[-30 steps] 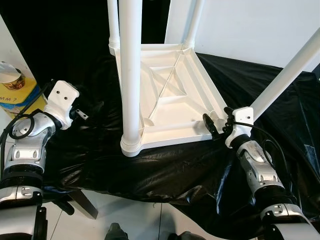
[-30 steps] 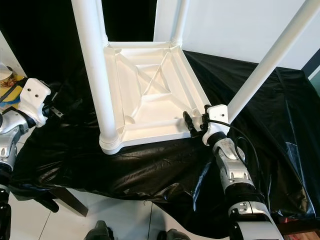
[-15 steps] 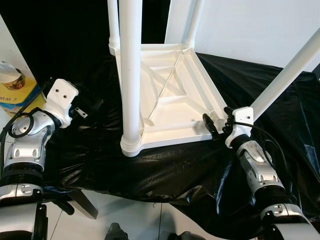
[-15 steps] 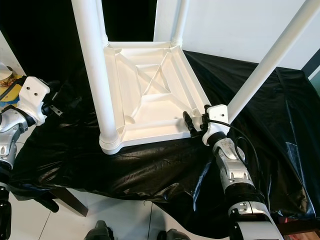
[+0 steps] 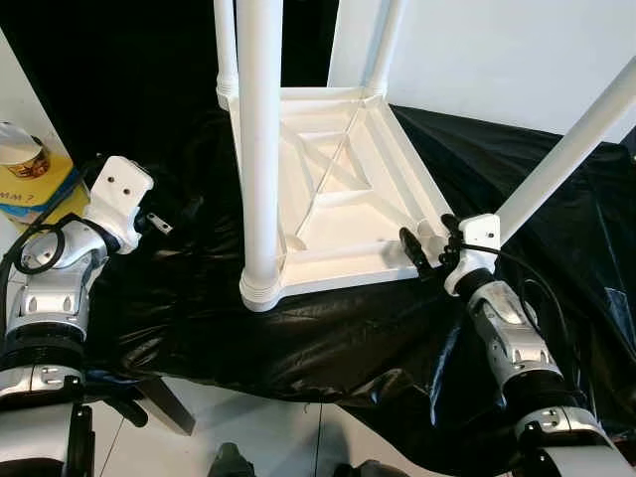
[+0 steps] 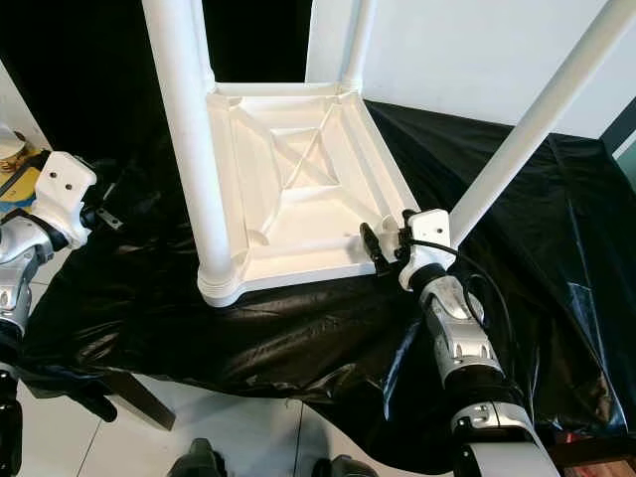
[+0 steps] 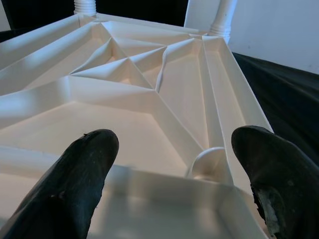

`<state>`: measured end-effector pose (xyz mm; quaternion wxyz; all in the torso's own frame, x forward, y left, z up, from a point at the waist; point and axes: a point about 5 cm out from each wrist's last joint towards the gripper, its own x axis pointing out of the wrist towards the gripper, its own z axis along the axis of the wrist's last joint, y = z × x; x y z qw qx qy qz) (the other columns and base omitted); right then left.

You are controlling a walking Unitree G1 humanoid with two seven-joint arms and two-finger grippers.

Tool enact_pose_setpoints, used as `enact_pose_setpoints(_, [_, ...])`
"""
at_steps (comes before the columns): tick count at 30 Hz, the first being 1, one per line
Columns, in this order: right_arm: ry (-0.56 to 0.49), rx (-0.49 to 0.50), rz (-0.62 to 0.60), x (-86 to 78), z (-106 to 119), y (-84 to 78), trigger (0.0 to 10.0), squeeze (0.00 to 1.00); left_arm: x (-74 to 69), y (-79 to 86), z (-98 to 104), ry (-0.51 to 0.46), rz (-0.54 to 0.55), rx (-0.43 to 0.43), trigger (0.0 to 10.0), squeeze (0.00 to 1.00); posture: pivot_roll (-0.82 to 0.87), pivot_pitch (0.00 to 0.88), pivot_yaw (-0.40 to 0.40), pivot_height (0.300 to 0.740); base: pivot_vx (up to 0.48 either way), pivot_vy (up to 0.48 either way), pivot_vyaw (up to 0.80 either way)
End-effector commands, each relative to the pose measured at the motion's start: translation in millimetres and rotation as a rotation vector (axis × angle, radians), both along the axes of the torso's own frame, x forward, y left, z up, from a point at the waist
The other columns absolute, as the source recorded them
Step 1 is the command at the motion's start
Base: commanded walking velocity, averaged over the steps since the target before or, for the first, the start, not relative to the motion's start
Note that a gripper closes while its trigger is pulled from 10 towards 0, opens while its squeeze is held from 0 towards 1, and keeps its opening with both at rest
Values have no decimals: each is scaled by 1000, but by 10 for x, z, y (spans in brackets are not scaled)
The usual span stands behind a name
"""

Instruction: Building children table

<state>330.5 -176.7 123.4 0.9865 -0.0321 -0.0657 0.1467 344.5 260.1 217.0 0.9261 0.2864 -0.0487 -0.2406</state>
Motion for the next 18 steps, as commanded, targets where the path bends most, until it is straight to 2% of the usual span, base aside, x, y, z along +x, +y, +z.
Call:
enact_pose_setpoints(1, [9,-12,3,-31,-34,-12,10000,0,27,29,1,-49,89,-25,10000,0,160,72,-128,740,0,0,0])
enact_pose_setpoints(18, [22,-23,29,-58,-64,17,10000,0,34,-21,-5,-50,72,-31,10000,0,156,77,-128,740,0,0,0])
